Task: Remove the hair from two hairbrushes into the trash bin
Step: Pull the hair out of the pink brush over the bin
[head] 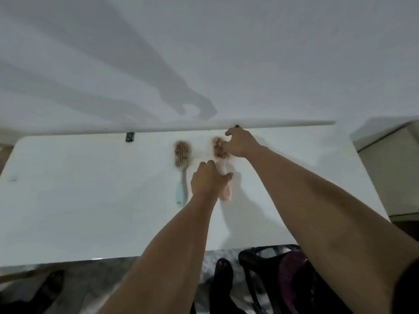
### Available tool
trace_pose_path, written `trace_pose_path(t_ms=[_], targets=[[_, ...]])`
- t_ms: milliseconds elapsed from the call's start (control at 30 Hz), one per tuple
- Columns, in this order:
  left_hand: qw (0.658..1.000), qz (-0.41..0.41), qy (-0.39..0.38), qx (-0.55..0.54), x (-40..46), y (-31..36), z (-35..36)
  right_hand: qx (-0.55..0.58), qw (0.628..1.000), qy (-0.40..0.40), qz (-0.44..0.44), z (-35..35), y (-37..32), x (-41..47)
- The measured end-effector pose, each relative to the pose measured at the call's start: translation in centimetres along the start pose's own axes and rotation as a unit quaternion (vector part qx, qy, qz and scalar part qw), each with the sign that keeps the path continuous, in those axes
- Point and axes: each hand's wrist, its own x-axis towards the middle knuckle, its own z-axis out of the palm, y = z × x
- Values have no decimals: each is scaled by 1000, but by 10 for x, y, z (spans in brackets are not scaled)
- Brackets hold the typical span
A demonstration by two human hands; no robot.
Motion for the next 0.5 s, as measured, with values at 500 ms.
trace_pose_path(t_ms=[500], targets=[[999, 0, 25, -34, -6, 8, 12, 231, 968, 15, 94, 9, 13, 10]])
